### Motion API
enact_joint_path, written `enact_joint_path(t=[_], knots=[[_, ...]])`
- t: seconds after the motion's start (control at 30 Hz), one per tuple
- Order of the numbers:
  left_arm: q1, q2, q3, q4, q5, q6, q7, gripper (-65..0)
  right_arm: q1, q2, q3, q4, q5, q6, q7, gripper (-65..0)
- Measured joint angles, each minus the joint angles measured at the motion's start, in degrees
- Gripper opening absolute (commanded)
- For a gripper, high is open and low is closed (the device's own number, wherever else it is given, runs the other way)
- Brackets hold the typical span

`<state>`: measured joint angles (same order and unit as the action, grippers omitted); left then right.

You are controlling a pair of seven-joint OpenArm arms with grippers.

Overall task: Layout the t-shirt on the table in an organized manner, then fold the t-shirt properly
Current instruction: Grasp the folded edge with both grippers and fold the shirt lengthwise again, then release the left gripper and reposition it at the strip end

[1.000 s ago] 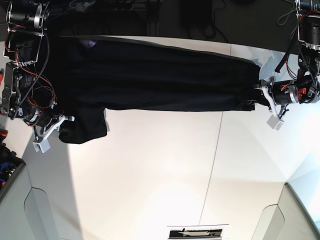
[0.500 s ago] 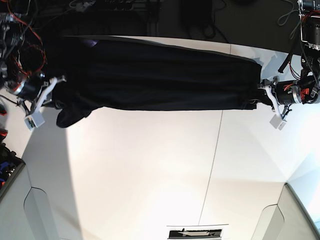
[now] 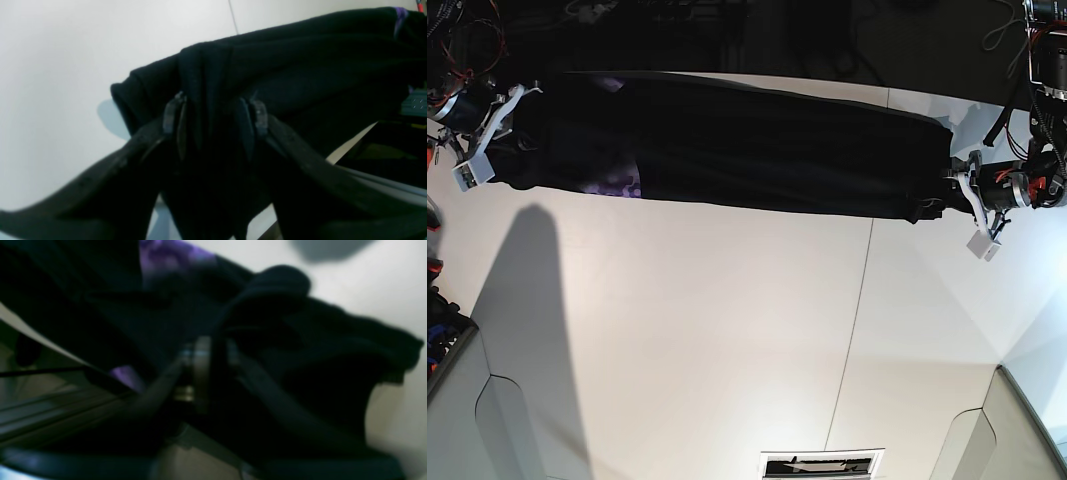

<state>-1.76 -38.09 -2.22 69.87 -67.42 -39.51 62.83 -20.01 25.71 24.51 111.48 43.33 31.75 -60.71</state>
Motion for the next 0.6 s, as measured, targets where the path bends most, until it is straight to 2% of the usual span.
enact_joint_path(t=[0.03,0.07,0.1,0.3,0.6], knots=[[0.0,0.0,0.0,0.0,-0.15,0.0,0.0,-37.4,-0.35,0.0,0.0,0.0,0.2,-0.02,-0.02,-27.0],[0.0,0.0,0.0,0.0,-0.48,0.0,0.15,-37.4,-0.74,-0.02,0.0,0.0,0.11,-0.02,-0.04,-22.1],[0.0,-0.02,0.0,0.0,-1.01,0.0,0.39,-37.3,-0.98,-0.02,0.0,0.0,0.22,-0.02,-0.07,-20.3],[0.02,-0.44,-0.83,0.13,-1.68,0.0,1.05,-37.3,-0.46,-0.02,0.0,0.02,-0.04,-0.02,0.68,-20.5],[0.02,-2.73,-10.27,0.15,-1.86,0.0,0.87,-32.9,2.89,-0.04,0.0,0.22,-0.5,-0.02,1.11,-20.5]])
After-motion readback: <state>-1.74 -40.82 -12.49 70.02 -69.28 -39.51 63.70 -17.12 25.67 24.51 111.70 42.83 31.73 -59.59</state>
